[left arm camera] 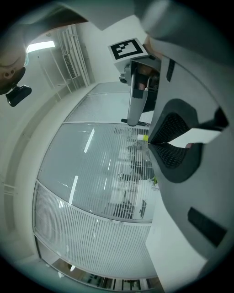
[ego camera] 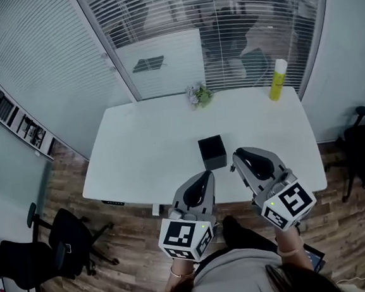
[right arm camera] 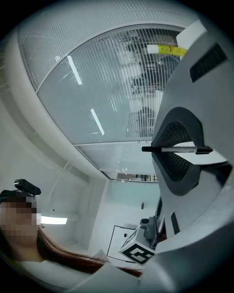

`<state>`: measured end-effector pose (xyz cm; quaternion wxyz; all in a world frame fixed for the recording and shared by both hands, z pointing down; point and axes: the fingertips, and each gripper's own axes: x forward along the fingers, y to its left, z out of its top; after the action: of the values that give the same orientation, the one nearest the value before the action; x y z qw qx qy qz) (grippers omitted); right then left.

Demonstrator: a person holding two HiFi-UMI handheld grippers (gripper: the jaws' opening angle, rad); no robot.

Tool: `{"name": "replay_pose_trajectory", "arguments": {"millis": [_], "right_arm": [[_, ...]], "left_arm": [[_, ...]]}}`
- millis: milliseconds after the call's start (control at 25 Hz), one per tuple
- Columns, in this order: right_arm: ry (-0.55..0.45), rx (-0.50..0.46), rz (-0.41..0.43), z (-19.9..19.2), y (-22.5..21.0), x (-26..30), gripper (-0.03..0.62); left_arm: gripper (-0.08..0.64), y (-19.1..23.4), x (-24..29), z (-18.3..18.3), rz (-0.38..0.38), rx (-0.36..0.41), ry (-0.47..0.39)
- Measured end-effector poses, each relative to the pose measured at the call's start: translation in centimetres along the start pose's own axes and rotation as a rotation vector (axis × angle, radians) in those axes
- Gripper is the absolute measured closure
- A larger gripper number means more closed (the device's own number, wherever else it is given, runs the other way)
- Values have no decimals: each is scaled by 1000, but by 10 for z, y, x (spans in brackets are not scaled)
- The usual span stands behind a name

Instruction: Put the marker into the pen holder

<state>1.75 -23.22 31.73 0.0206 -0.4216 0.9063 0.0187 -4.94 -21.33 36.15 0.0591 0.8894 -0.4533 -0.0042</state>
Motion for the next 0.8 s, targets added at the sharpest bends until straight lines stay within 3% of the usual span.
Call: {"name": "replay_pose_trajectory", "arguments": {"millis": [800], "right_arm": [[63, -15, 83, -31, -44, 72, 537]], "left_arm": [[540, 55, 52, -3, 88, -31, 8]]}}
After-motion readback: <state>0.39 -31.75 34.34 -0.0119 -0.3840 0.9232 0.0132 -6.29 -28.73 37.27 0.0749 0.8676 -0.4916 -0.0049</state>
